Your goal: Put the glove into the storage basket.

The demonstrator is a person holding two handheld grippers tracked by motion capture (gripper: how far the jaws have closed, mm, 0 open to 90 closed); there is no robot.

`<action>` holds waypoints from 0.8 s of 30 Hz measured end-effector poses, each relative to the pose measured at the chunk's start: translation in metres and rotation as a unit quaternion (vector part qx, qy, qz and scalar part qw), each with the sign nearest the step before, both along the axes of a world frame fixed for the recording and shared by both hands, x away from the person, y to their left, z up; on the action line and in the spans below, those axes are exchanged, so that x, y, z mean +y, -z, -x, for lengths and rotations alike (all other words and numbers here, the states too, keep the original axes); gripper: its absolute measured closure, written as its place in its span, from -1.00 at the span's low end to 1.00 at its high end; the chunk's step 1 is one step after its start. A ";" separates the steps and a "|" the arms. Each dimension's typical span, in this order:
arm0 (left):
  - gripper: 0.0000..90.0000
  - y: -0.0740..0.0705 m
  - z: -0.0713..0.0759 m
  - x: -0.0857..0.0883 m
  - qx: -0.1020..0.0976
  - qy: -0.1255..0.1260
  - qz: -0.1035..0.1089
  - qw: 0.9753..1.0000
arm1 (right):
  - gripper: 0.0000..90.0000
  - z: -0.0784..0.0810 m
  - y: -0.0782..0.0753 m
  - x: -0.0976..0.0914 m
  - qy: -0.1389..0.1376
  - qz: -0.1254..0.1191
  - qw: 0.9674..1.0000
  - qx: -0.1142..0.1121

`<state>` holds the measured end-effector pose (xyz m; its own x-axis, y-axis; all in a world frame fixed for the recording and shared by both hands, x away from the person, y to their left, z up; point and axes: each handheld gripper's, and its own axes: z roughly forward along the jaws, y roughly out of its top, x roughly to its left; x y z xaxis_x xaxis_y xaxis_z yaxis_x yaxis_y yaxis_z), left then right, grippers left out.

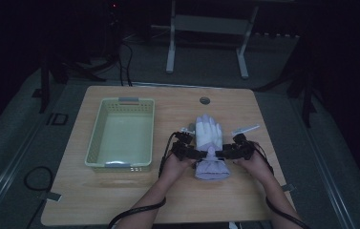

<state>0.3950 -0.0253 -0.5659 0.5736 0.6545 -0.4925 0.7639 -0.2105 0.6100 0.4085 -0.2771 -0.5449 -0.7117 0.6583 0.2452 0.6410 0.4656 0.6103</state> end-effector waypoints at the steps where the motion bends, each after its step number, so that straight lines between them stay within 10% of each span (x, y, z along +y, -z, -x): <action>1: -0.15 0.002 -0.001 0.001 0.009 0.000 0.015 1.000 | 0.14 0.000 0.000 0.000 -0.002 -0.003 1.000 0.004; 13: 0.53 -0.009 -0.003 0.003 0.026 0.028 0.038 0.999 | 0.78 0.016 -0.009 0.009 0.019 0.001 0.999 -0.029; 24: 0.60 -0.056 0.007 0.013 -0.023 0.051 0.045 0.997 | 0.81 0.034 -0.049 0.011 0.010 -0.020 0.994 -0.102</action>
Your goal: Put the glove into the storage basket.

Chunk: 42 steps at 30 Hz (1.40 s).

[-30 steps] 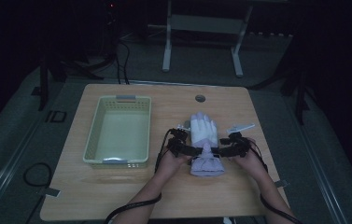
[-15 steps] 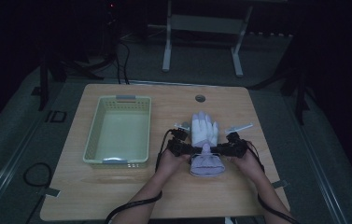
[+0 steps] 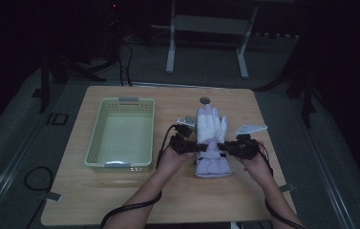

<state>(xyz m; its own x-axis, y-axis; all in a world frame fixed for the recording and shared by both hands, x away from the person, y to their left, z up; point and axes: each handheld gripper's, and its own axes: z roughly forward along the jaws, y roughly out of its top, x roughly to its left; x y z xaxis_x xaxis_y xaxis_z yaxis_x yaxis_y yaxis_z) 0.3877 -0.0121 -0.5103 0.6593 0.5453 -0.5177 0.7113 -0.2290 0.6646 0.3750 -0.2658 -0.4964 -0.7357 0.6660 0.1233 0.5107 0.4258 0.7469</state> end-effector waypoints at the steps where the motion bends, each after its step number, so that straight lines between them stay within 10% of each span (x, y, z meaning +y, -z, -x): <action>1: 0.60 -0.005 0.001 0.001 -0.004 0.003 -0.002 1.000 | 0.81 0.002 -0.004 0.000 -0.003 -0.005 1.000 -0.005; 20: 0.59 -0.068 0.013 0.041 -0.055 0.001 -0.029 0.998 | 0.81 0.014 -0.063 0.041 -0.002 -0.005 0.999 -0.047; 42: 0.59 -0.090 0.014 0.121 -0.056 -0.015 -0.059 0.997 | 0.81 0.004 -0.077 0.122 -0.028 -0.013 0.998 -0.046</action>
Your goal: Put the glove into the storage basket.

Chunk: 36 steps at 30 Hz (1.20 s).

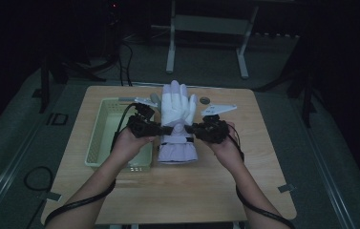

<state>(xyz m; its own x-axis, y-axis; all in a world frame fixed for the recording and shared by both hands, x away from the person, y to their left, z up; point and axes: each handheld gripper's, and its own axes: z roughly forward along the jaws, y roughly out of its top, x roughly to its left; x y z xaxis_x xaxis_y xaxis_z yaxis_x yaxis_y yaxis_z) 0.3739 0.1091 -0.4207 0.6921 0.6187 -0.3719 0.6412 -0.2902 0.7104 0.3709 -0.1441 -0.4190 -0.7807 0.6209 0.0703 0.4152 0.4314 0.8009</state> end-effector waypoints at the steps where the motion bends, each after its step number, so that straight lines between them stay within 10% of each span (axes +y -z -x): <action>1: 0.59 -0.001 0.000 0.004 0.000 -0.002 -0.001 1.000 | 0.81 -0.001 -0.001 0.004 -0.002 0.000 1.000 0.000; 36: 0.59 0.003 -0.013 0.152 0.024 -0.039 -0.034 0.998 | 0.82 -0.021 0.004 0.159 -0.037 0.008 0.999 0.008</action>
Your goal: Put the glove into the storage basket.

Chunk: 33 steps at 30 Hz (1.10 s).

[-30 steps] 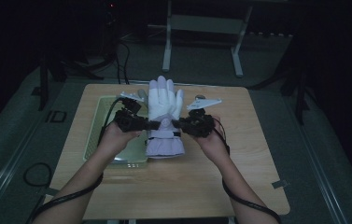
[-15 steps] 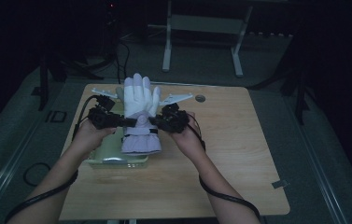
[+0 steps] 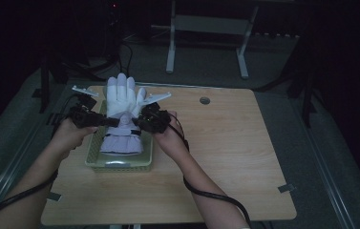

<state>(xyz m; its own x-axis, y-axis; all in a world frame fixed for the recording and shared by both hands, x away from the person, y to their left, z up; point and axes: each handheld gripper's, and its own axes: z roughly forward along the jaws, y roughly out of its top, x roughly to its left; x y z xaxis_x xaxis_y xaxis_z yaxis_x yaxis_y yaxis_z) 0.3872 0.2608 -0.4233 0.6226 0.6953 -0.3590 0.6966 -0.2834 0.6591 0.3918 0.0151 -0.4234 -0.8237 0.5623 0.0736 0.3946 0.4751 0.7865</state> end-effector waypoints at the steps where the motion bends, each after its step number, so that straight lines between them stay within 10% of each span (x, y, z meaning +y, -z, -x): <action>1: 0.59 0.003 -0.001 0.001 0.001 -0.002 0.002 1.000 | 0.82 -0.001 0.002 0.002 0.002 0.003 1.000 0.002; 10: 0.58 0.033 -0.007 0.004 0.000 0.003 -0.004 1.000 | 0.82 -0.006 0.027 0.008 0.013 0.011 1.000 0.017; 19: 0.57 0.068 -0.006 0.000 0.040 -0.004 -0.034 0.999 | 0.82 -0.002 0.062 0.016 0.015 0.042 0.998 0.036; 33: 0.55 0.087 -0.009 -0.011 0.064 -0.006 -0.085 0.994 | 0.82 0.000 0.085 0.029 0.029 0.098 0.993 0.056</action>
